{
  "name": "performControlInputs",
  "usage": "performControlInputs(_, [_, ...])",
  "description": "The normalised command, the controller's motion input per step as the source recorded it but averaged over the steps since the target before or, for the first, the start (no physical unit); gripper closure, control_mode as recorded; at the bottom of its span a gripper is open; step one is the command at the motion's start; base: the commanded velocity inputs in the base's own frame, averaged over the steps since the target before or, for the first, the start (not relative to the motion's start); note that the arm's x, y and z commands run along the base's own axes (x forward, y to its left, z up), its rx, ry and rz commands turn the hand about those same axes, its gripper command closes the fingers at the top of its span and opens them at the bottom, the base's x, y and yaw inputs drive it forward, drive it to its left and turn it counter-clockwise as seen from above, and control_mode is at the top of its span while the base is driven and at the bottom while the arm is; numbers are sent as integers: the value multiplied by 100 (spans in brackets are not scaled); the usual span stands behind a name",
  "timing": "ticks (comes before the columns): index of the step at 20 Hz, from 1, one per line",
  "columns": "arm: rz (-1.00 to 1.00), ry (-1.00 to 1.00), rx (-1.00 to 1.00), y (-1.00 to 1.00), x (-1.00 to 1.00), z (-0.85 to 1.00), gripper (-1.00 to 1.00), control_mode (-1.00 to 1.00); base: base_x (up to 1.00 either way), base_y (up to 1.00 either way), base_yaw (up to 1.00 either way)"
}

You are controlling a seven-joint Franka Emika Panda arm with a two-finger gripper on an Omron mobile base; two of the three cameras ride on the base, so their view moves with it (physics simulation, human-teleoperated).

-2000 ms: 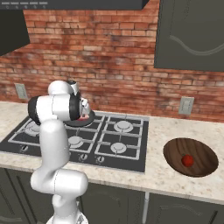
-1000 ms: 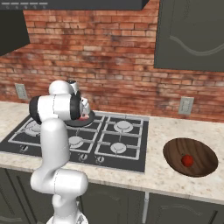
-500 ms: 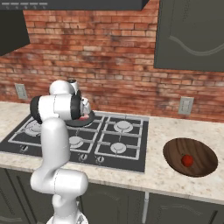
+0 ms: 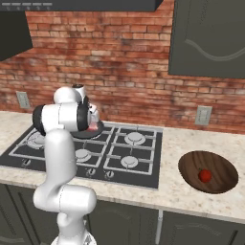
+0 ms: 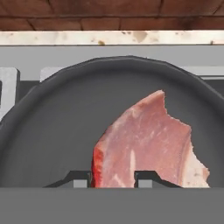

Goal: Place the steak on the plate and place the bell pepper on the same plate.

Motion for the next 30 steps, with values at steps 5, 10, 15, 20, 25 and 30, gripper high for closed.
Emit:
performControlInputs(5, [2,0,0,-26,-20,27,100,-100,0,0,0])
performControlInputs(10, [3,0,0,-22,-20,39,100,-100,0,0,0])
performControlInputs(15, [0,-1,0,-4,-45,62,100,-100,0,0,0])
performControlInputs(20, [0,-10,0,0,-90,52,100,-100,0,0,0])
performControlInputs(25, [0,-25,0,1,-100,34,100,-100,0,0,0])
performControlInputs(30, [0,-14,0,0,-100,73,100,-100,0,0,0])
